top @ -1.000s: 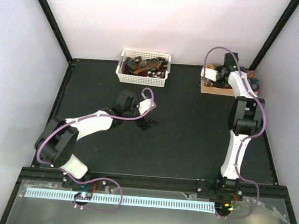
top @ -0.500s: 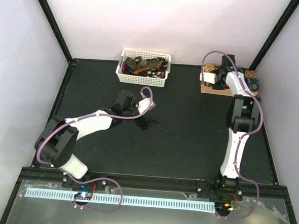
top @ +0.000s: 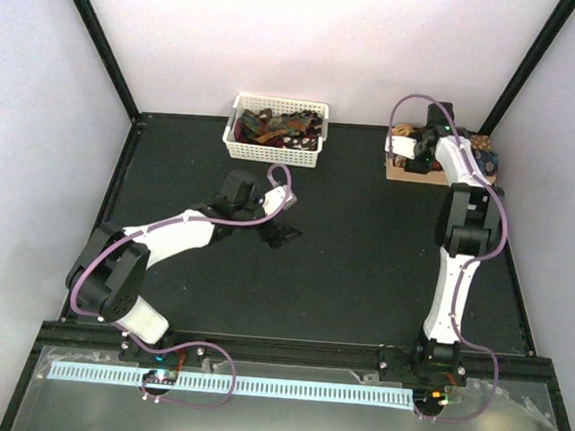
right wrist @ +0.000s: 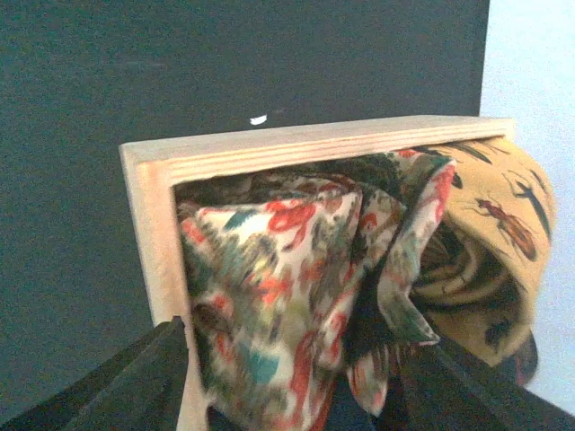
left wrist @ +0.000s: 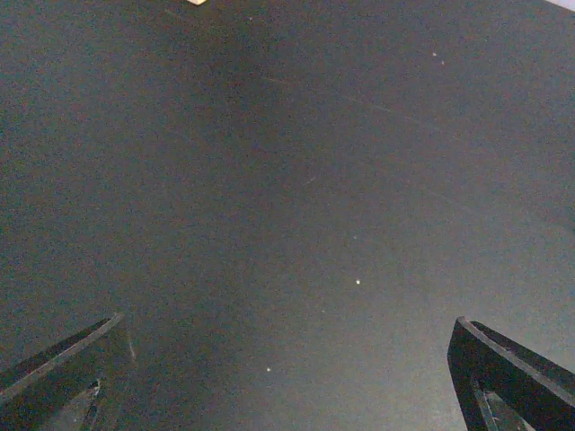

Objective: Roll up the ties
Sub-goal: Place the tie in the storage box, then reset both arms

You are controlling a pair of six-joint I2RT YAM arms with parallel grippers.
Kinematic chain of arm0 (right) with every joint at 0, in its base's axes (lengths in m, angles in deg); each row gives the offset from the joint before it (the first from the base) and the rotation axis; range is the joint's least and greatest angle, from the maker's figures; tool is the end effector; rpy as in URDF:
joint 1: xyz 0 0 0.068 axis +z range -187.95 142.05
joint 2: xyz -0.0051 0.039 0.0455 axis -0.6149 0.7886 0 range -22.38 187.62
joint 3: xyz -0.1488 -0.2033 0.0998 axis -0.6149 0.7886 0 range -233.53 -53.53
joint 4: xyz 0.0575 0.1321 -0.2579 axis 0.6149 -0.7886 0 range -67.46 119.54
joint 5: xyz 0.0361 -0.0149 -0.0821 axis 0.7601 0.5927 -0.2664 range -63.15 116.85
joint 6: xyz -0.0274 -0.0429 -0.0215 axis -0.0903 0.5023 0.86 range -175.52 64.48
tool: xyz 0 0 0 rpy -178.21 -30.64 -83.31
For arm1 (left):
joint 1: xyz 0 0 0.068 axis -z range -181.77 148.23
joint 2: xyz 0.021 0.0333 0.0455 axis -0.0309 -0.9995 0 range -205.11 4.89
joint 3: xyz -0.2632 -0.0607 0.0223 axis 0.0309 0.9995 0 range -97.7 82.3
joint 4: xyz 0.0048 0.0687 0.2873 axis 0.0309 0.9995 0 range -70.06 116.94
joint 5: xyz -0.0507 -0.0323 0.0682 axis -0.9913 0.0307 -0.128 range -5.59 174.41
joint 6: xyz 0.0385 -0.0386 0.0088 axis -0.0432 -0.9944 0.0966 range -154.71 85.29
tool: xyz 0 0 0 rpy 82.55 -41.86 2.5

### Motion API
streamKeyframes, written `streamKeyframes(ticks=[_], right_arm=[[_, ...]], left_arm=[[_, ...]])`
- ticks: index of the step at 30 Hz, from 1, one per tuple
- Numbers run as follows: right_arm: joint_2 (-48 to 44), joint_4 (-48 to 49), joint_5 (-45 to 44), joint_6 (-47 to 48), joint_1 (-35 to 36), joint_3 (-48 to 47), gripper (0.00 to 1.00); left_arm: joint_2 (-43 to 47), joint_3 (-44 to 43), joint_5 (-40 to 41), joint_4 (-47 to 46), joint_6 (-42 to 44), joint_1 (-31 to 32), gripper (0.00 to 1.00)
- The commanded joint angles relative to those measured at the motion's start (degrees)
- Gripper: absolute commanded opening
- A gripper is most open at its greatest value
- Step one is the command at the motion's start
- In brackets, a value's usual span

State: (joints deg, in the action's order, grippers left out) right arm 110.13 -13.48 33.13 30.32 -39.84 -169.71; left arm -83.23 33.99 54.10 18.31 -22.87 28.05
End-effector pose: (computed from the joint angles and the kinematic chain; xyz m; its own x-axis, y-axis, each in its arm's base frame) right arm 0.5401 -0.0138 0.1895 -0.0395 -0.9906 -0.1308 -0.8592 0.1005 -0.5017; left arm 0.2936 -0.1901 0.1760 -0.3661 0.4140 -0.8334 0.8671 0.4769 -0.1440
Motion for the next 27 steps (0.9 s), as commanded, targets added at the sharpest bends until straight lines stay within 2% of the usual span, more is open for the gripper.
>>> streamKeyframes(ticks=[1,3,6,11,16,20,22,24,27], right_arm=[[-9.0,-1.2,3.3,-2.0,0.2,3.2,0.72],[-11.9,-1.2,4.8,-3.6,0.2,4.0,0.79],[-16.2,-1.2,6.6,-6.4,0.2,5.1,0.99],[-24.1,0.9,11.3,-15.4,0.2,6.7,1.00],[-32.3,2.4,15.5,-29.8,0.0,7.1,1.00],[-37.6,5.5,13.5,-46.7,0.0,9.4,1.00],[-39.4,3.3,13.2,-53.7,-0.3,10.0,1.00],[-42.2,2.4,16.1,-59.3,-1.1,14.1,1.00],[-49.0,9.6,19.0,-68.0,-2.0,26.5,1.00]], left_arm=[[2.2,-4.0,-1.7,3.2,0.1,-0.7,0.99],[2.8,-6.0,-0.7,6.1,-0.1,-0.8,0.99],[3.9,-9.5,0.8,11.3,0.4,-1.4,0.99],[5.3,-17.7,4.1,19.9,0.0,-4.5,0.99],[3.3,-29.1,4.1,32.1,-0.2,-11.8,0.99],[1.3,-34.2,4.9,37.7,-1.6,-19.0,0.99],[0.0,-35.9,3.5,40.0,-2.3,-23.0,0.99],[-0.8,-35.8,3.9,41.0,-2.9,-26.3,0.99],[-0.8,-31.9,4.9,39.7,-4.1,-30.6,0.99]])
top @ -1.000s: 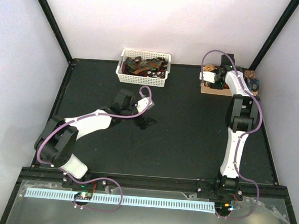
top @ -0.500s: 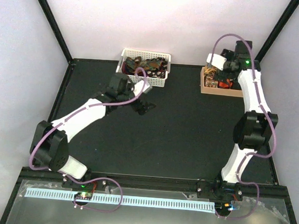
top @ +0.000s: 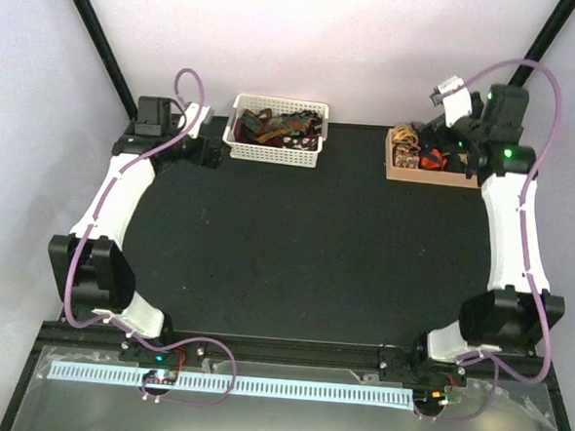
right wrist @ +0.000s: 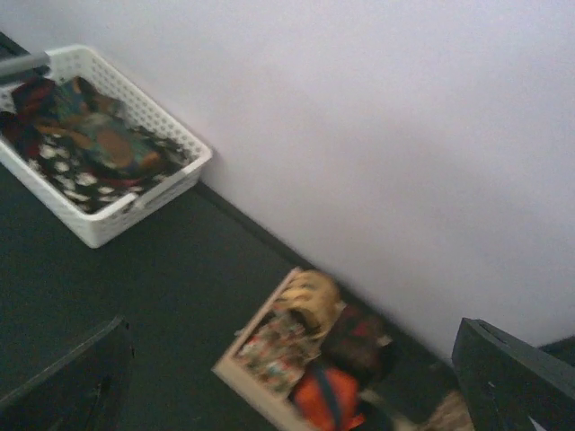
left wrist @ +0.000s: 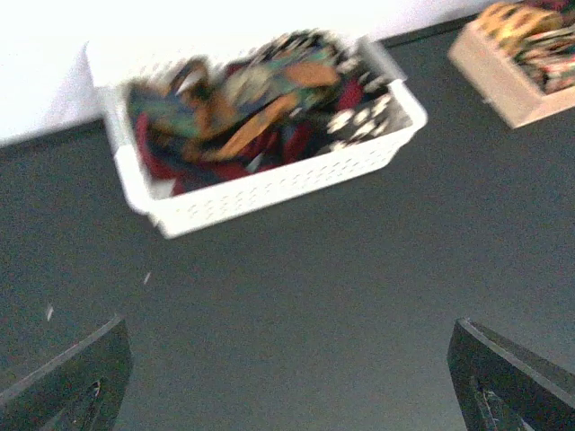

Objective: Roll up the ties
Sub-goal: Reset both arms

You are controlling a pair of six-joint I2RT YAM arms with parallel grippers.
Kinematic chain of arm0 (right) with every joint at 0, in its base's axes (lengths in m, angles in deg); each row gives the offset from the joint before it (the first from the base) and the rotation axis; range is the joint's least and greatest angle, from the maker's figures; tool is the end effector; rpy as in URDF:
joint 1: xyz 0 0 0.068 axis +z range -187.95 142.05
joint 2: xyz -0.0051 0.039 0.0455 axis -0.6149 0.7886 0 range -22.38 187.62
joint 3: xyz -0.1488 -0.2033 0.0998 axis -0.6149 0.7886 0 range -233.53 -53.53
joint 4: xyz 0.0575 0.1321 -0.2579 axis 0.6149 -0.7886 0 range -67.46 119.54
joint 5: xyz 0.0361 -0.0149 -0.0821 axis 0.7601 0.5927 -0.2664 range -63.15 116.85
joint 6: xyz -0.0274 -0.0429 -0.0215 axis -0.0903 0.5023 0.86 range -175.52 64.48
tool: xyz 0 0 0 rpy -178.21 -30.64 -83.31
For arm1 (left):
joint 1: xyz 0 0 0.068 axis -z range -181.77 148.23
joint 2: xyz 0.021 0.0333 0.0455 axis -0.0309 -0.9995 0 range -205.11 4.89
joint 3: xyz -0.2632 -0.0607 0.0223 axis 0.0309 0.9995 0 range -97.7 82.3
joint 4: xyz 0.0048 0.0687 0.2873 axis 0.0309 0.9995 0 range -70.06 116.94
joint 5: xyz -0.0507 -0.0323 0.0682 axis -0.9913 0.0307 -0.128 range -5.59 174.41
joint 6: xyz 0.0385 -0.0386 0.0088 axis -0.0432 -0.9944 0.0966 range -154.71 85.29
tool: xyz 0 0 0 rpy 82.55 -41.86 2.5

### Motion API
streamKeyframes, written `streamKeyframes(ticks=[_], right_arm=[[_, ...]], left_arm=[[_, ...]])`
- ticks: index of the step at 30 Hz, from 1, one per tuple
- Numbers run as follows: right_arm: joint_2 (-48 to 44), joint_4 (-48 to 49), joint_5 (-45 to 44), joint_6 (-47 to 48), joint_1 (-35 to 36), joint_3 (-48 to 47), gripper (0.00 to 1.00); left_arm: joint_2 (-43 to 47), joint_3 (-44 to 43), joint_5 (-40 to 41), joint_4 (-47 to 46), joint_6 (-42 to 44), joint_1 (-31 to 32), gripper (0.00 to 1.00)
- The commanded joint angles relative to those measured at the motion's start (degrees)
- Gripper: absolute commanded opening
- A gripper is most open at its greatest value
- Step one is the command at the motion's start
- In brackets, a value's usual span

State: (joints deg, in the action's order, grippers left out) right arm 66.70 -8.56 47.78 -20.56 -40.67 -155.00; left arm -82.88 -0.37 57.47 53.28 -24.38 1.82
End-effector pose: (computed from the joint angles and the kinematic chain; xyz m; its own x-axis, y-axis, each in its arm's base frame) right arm 0.3758 -0.0045 0.4471 -0.1963 -0.5265 -0.8272 -0.4754 0.7889 -0.3894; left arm 0.3773 -0.0407 0.3435 -0.5369 0.1939 -0.8211 0.5147 0.8464 -0.1366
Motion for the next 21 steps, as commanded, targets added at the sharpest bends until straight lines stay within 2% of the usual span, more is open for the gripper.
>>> streamKeyframes(ticks=[1,6,10,13,21], right_arm=[[-7.9,7.6,4.8,-19.6,-1.2,16.8,1.00],[-16.7,18.7,6.6,-27.7,-1.5,37.0,1.00],[-19.4,23.1,8.9,-30.4,-3.4,47.1,1.00],[-19.3,24.0,11.3,-31.3,-5.1,50.0,1.00],[-18.0,23.7,13.3,-32.5,-6.5,49.3,1.00]], left_arm=[[-0.9,4.9,2.1,3.6,-2.7,-5.4,0.99],[3.1,18.7,5.8,-1.6,-2.2,-6.5,0.99],[6.9,25.5,6.8,-4.4,-1.4,-6.5,0.99],[7.6,26.4,7.3,-4.0,-0.8,-6.5,0.99],[8.0,26.9,7.7,-4.5,-1.3,-6.4,0.99]])
